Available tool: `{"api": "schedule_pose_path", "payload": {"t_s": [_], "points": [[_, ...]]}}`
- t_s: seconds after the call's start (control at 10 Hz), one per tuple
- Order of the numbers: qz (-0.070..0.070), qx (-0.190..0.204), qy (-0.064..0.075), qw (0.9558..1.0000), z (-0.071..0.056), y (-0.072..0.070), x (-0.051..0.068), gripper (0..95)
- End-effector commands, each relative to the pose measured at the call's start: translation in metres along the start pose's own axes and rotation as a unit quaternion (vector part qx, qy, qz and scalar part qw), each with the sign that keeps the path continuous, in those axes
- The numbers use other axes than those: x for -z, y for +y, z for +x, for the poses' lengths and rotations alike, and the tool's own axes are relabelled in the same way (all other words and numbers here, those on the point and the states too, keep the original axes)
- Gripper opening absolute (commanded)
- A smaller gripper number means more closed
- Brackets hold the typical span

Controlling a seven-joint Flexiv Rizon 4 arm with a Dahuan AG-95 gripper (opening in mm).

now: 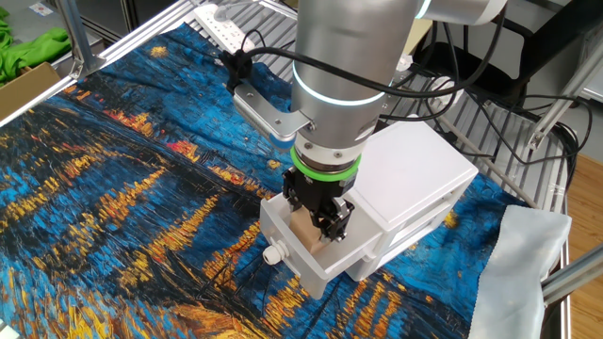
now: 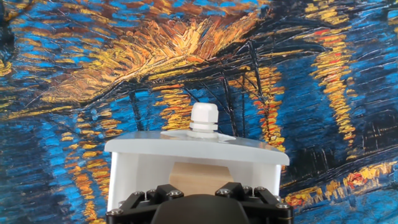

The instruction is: Put things in the drawer

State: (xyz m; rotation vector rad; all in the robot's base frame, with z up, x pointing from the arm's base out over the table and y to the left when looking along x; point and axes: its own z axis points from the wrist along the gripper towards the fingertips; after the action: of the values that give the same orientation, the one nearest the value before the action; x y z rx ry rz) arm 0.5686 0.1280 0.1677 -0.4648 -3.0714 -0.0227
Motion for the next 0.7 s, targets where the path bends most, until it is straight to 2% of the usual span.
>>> {"api": "schedule_pose_path", "payload": {"t_s": [0.1,0.5,0.6,0.7], "points": [[0.000,-0.001,0.001,1.0000,-0.0008,0.0005,-0.0002,57.0],[0.000,-0.007,0.001,1.0000,-0.0008,0.0005,-0.0002,57.0],[0.000,-0.010,0.001,0.9999,-0.0008,0.0005,-0.0002,76.0],[0.000,-0.013,0.001,0.9999,-0.0008,0.0006,-0.0002,76.0]]}}
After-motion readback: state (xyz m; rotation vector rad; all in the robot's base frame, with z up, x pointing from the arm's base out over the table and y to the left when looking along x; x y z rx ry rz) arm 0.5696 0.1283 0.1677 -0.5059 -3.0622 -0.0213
